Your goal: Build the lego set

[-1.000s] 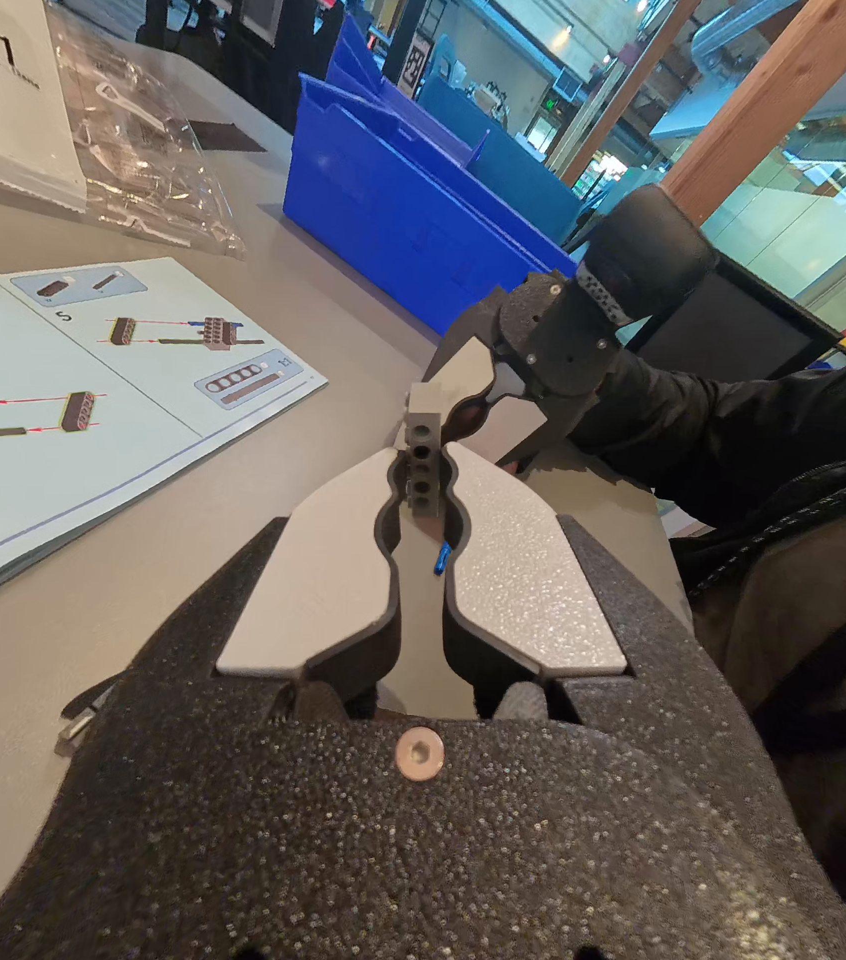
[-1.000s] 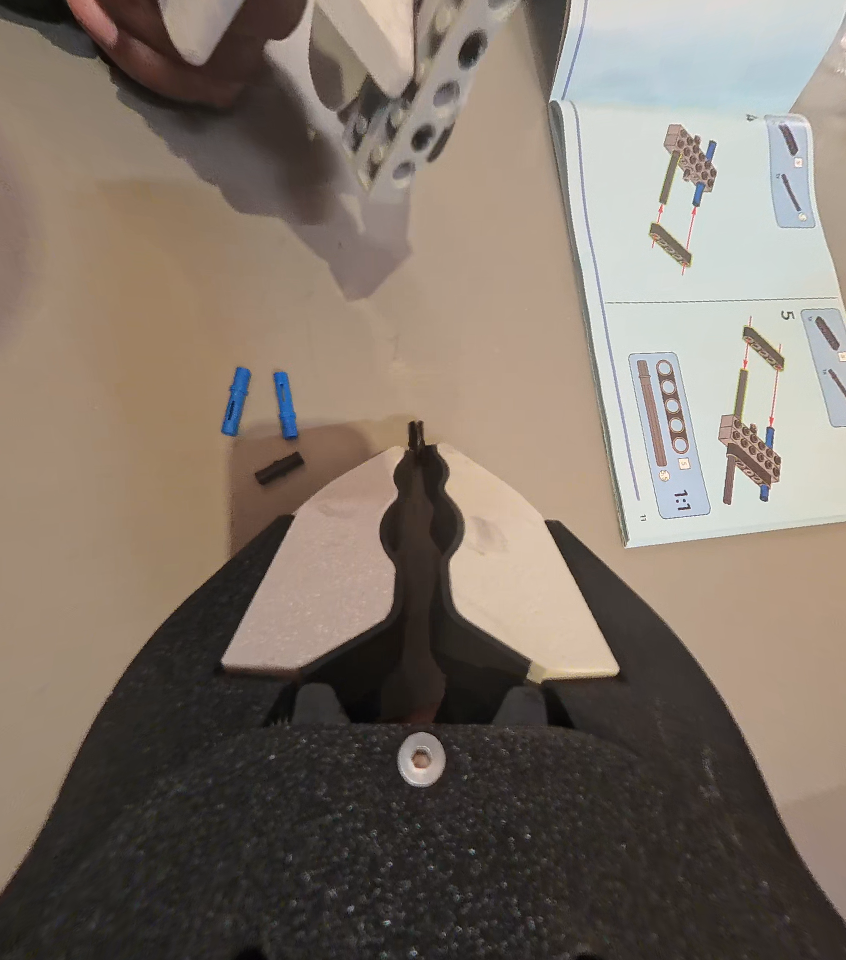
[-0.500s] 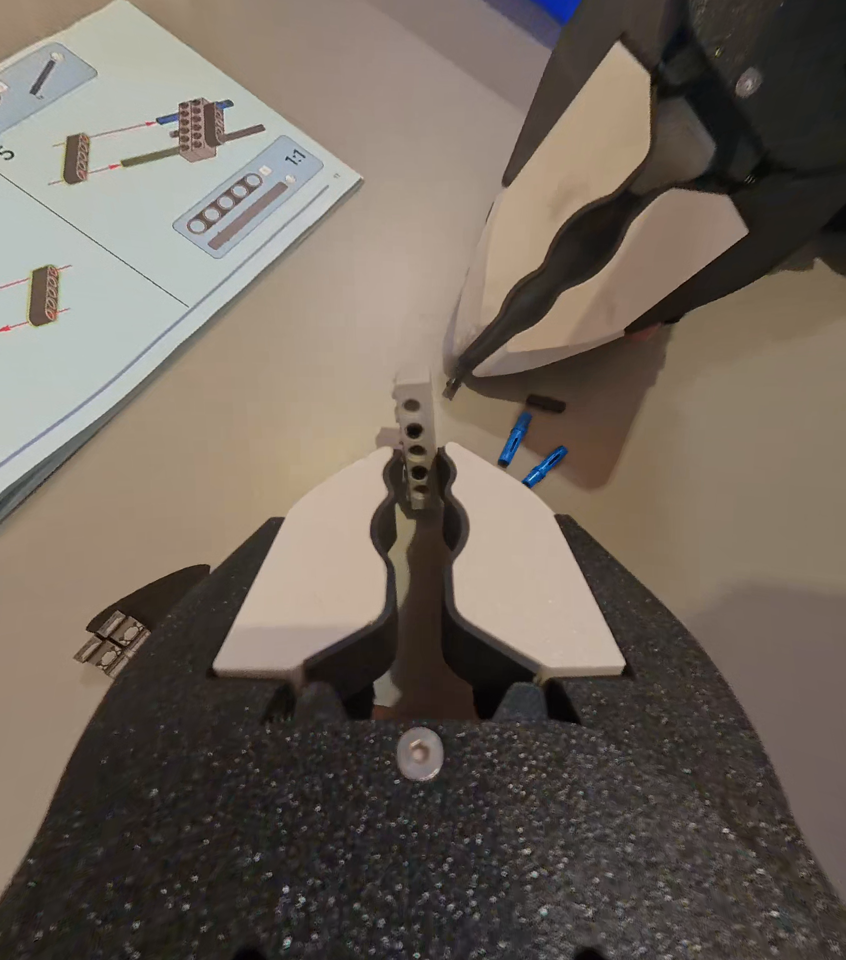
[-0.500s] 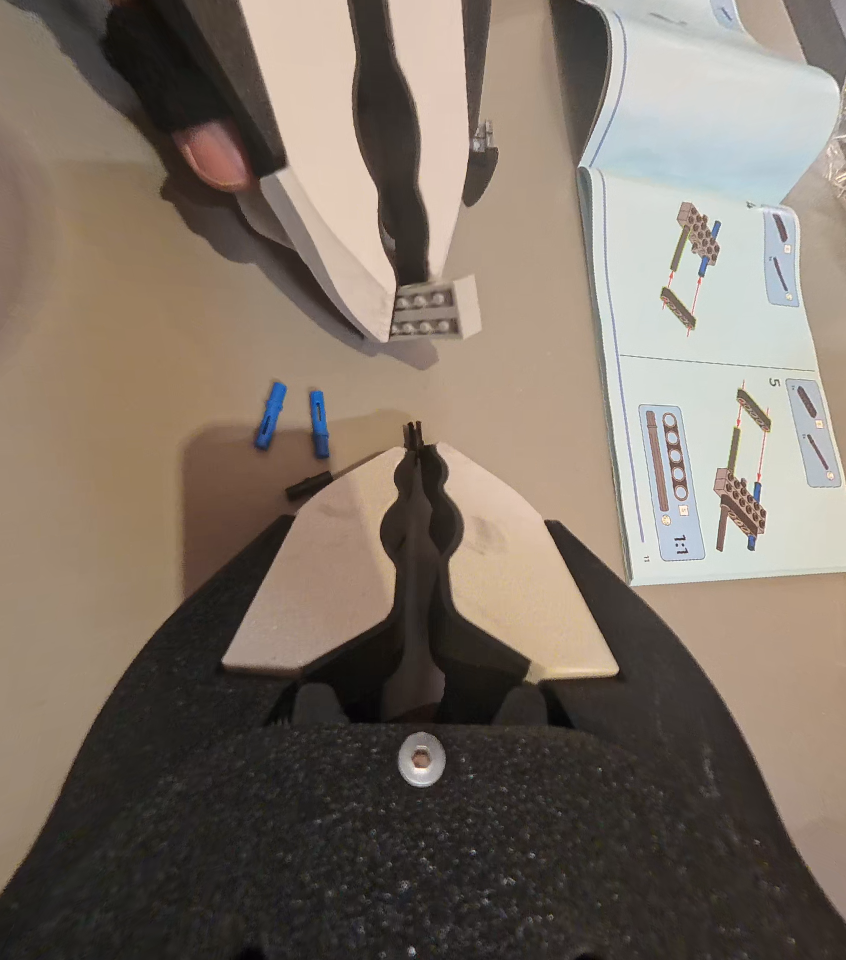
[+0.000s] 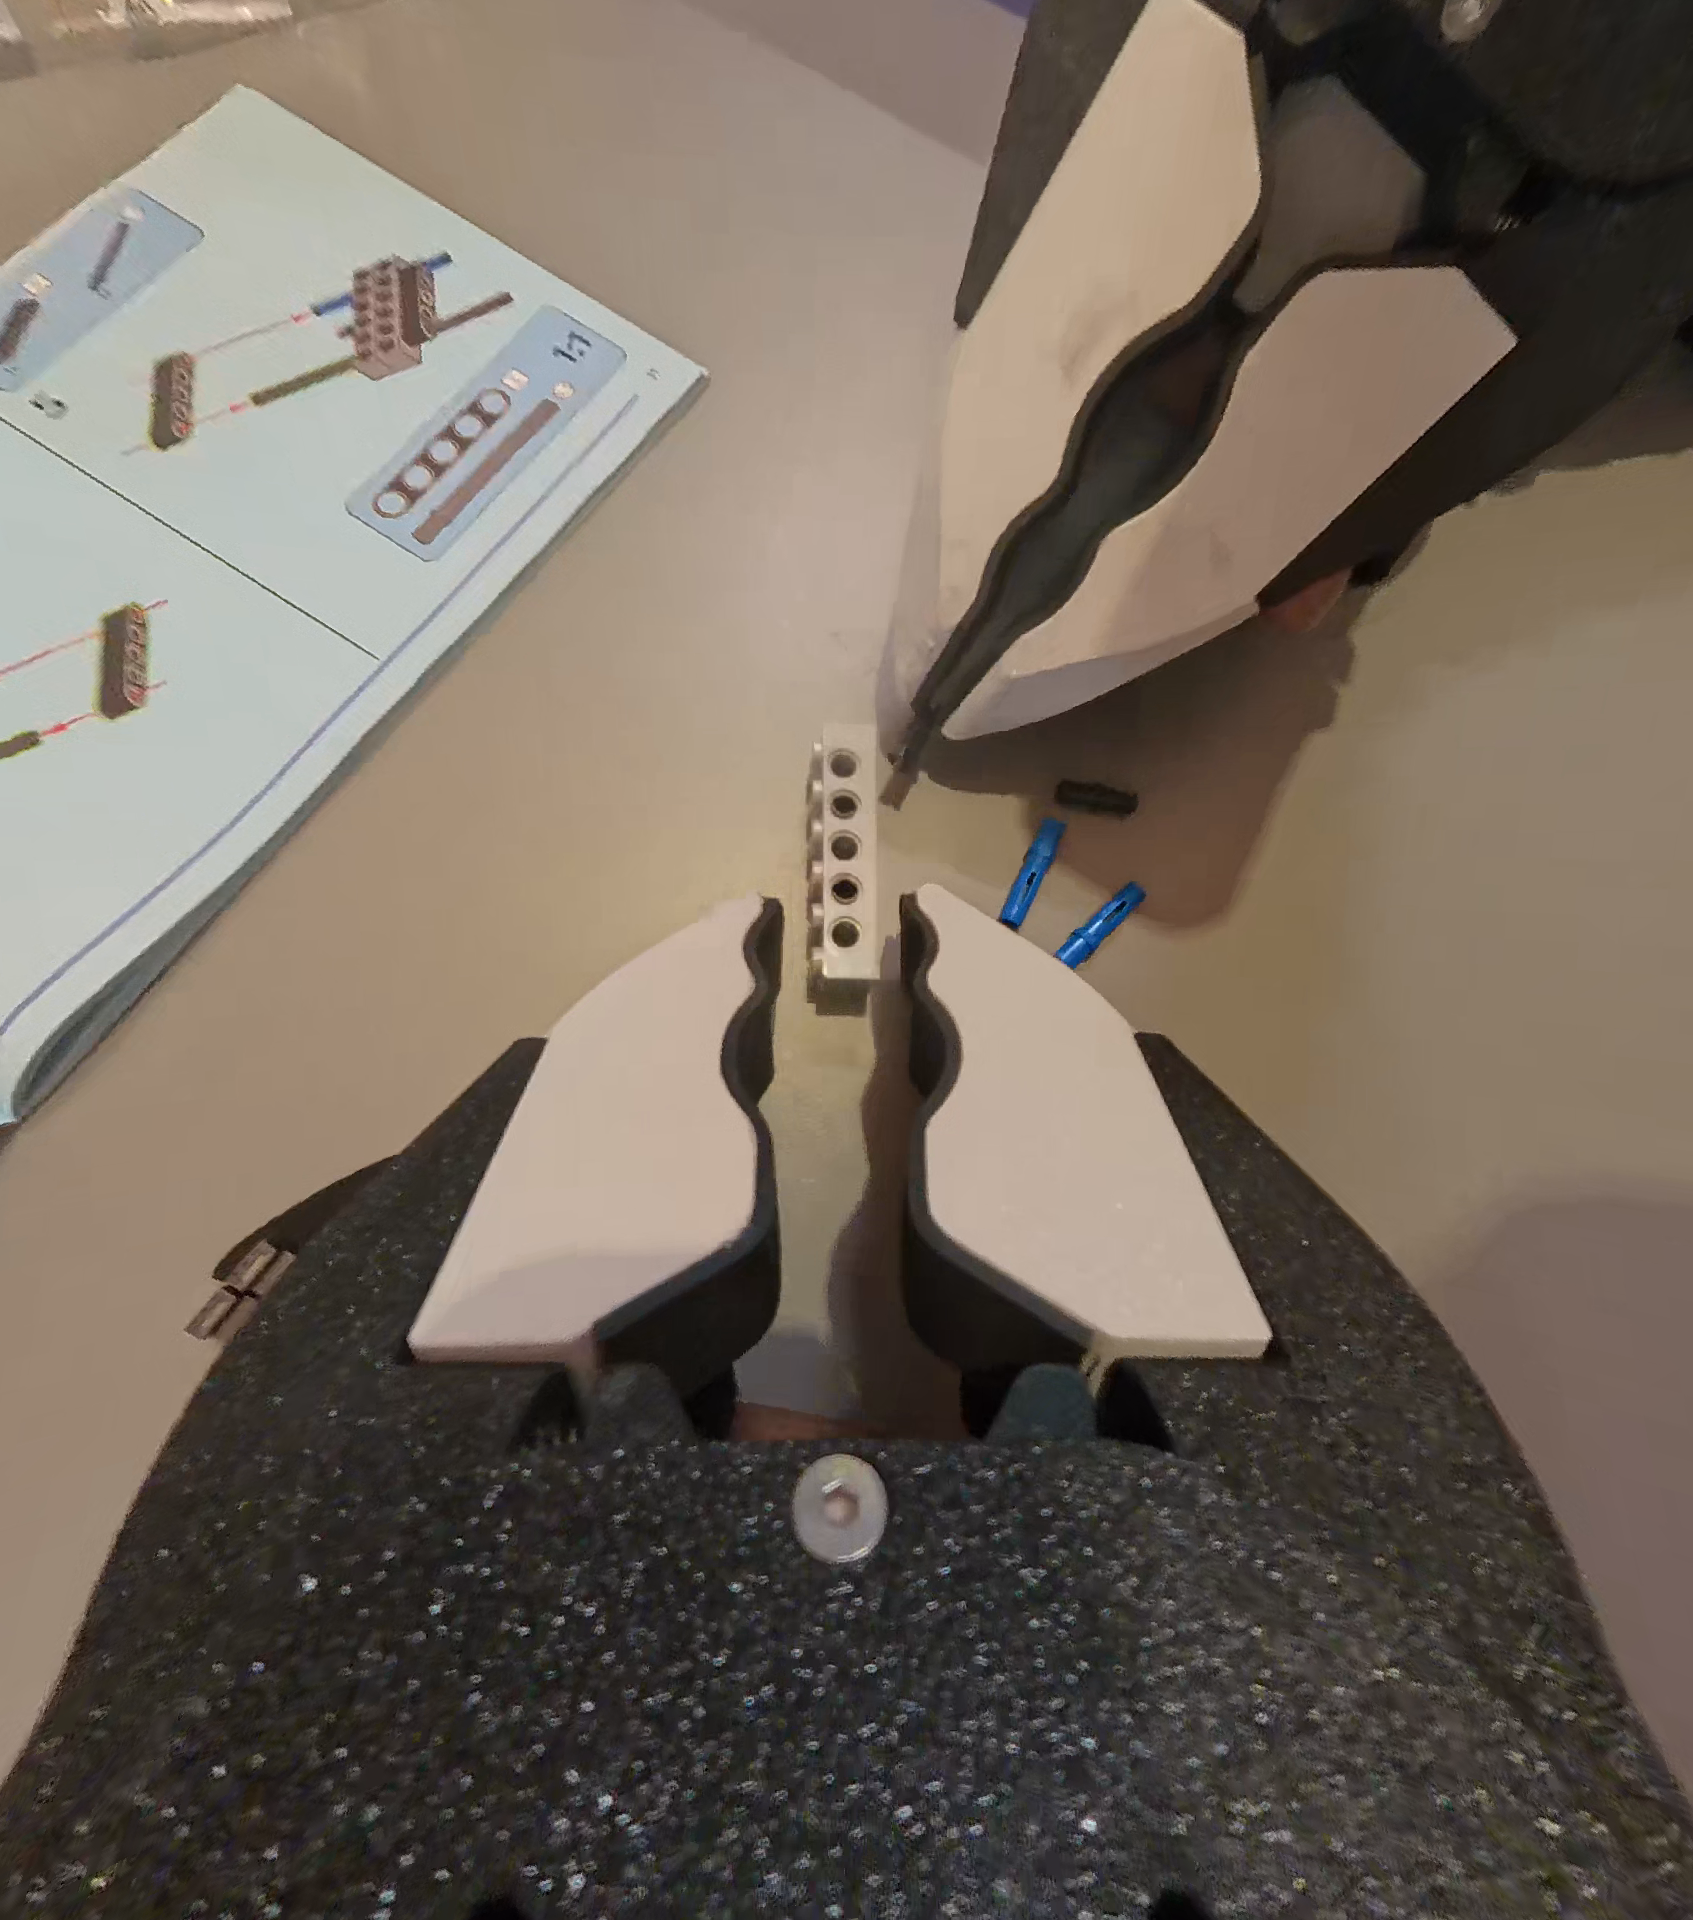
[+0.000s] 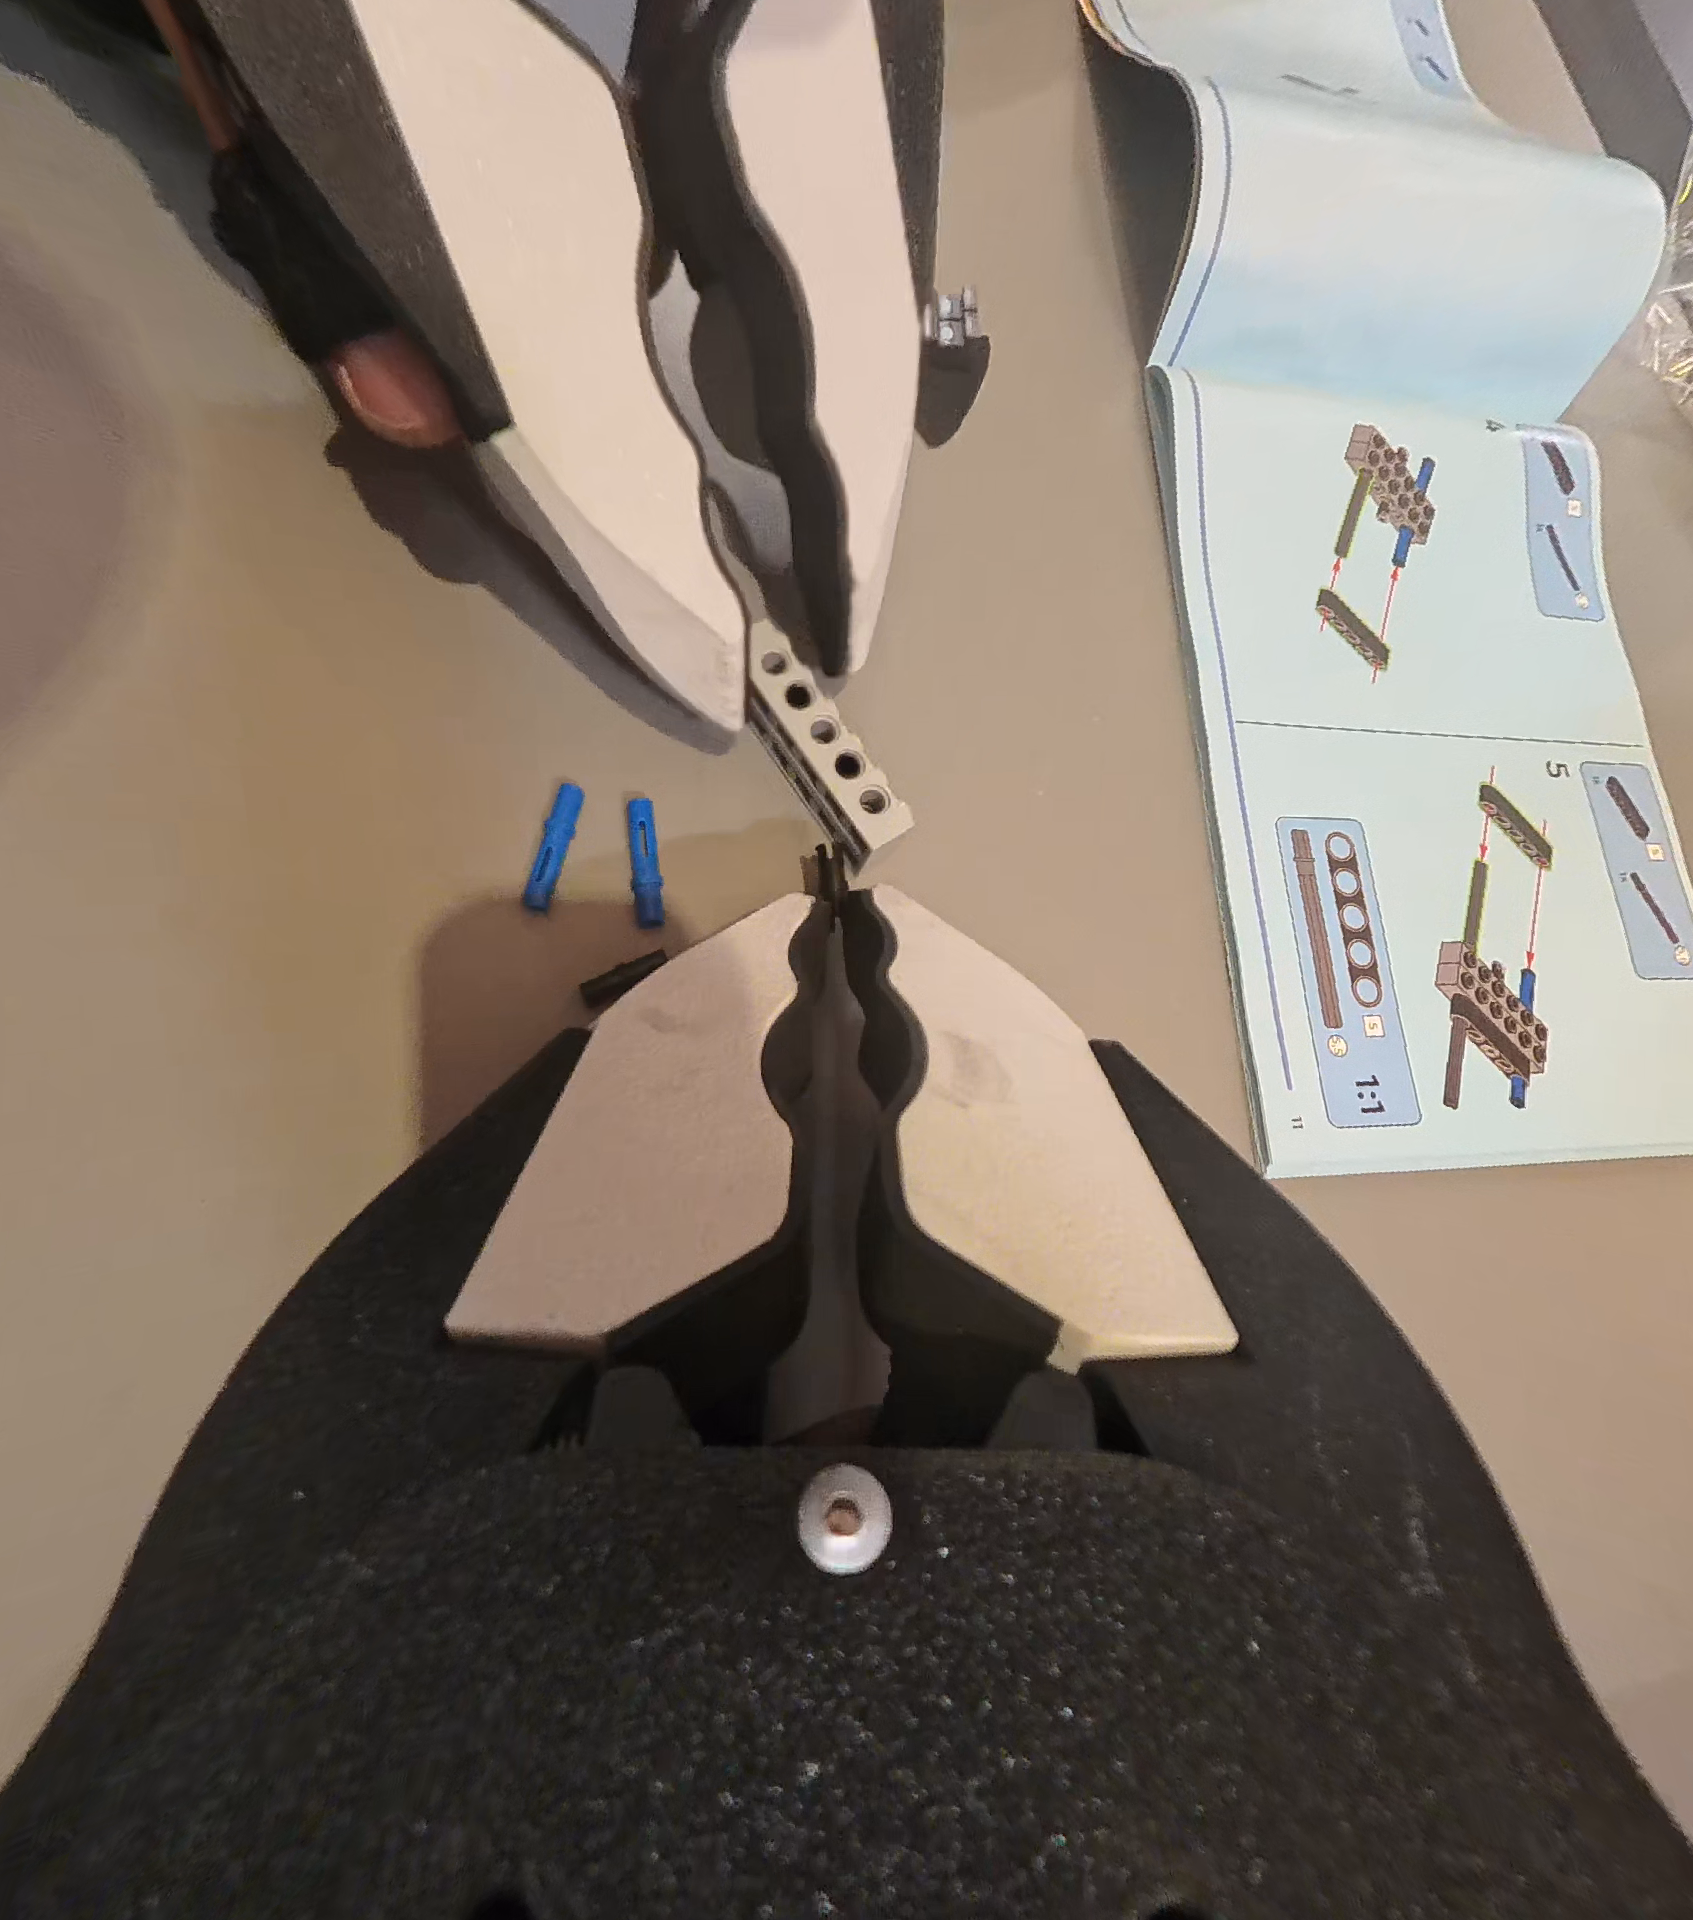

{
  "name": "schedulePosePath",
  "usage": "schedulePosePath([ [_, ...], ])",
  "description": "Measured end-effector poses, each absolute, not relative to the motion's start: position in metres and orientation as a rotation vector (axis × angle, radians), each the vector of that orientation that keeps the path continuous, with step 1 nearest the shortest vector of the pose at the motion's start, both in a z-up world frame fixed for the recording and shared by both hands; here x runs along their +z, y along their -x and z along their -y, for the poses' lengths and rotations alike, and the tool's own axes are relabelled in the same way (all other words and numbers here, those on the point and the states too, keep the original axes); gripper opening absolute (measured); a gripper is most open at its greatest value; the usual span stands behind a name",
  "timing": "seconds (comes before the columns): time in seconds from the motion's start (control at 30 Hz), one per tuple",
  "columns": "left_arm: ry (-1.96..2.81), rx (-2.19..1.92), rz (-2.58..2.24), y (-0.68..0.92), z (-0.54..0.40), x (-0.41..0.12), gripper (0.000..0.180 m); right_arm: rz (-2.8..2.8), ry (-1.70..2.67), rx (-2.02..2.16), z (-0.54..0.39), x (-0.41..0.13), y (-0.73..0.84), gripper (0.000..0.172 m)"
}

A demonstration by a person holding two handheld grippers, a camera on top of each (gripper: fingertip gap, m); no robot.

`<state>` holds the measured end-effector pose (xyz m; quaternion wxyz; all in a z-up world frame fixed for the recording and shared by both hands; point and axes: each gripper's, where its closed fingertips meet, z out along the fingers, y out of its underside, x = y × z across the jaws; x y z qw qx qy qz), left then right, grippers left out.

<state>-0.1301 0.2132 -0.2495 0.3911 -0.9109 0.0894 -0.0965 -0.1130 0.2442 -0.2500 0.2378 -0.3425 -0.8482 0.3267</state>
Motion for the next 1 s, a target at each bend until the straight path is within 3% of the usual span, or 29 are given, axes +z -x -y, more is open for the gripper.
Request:
schedulePosePath([
  [0.33,2.070,-0.399,-0.282,0.112,-0.219,-0.213,0.015,2.292,0.829,1.006,-0.230,-0.226,0.107,0.003],
  [1.0,2.012,-0.779,-0.107,0.094,-0.213,-0.206,0.011,2.214,0.650,0.947,-0.216,-0.203,0.103,0.003],
])
